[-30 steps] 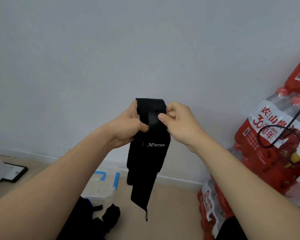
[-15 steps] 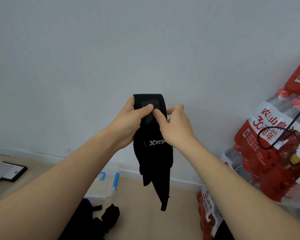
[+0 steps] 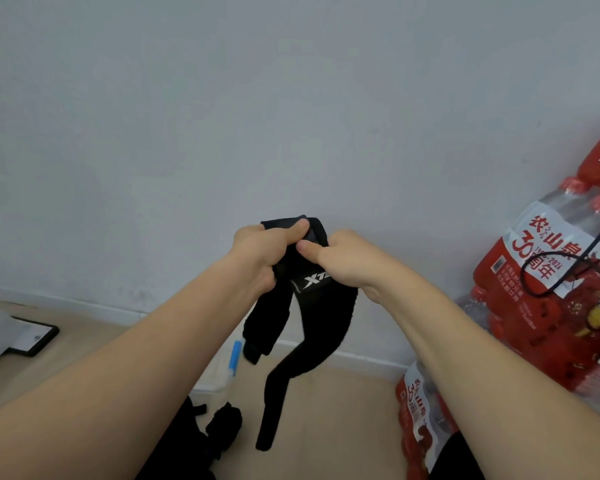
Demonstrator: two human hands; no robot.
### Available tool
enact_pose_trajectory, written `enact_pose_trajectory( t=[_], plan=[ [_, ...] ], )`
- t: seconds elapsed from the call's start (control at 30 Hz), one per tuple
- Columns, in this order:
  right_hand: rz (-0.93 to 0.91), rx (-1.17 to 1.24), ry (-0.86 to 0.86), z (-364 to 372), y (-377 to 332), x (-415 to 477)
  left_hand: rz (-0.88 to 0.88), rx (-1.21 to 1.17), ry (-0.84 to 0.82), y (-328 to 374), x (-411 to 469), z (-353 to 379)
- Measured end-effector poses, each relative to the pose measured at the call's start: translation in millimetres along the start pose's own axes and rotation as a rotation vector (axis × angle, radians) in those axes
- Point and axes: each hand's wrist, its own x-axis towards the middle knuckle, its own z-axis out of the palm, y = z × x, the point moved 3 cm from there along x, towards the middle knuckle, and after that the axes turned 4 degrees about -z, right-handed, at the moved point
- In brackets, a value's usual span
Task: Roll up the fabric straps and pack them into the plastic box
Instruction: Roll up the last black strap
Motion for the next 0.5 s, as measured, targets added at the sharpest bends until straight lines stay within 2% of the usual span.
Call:
enact_pose_trajectory(
  t=[0.2, 0.37, 0.5],
  plan=[
    [-0.053, 0.116, 0.08, -4, 2, -1, -0.049, -0.052, -0.033, -3, 1, 9],
    [0.033, 0.291, -0.08, -1, 10, -4, -0.093, -0.01, 0.03, -2, 7, 9],
    [0.118, 0.23, -0.112, -7, 7, -9, -0.149, 0.058, 0.004, -6, 5, 9]
  ],
)
